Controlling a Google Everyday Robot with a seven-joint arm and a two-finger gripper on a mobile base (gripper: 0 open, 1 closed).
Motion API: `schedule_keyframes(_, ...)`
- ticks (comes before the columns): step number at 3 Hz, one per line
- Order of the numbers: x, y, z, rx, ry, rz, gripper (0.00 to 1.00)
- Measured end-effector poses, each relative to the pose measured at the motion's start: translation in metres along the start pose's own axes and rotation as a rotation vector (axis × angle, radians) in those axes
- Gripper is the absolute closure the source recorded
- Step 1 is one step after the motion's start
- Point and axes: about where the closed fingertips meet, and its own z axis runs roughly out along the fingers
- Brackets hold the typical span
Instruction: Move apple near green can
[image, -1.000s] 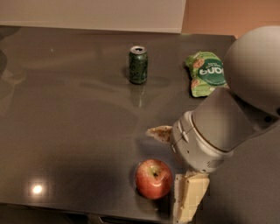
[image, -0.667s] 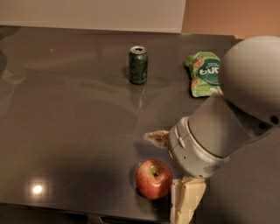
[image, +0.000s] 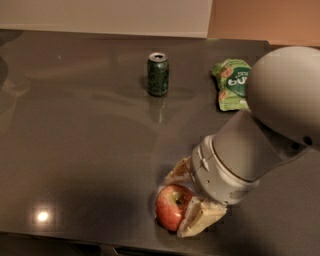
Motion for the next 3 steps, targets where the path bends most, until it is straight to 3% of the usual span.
schedule_keyframes(1,0.002,-0.006,-0.005,0.013,0.010,0.028,0.64)
schedule_keyframes(2,0.009,-0.034,-0.024,0.042,0.027,0.097,0.87)
schedule_keyframes(3,0.013,-0.084,-0.050,0.094,0.024,0.190,1.00)
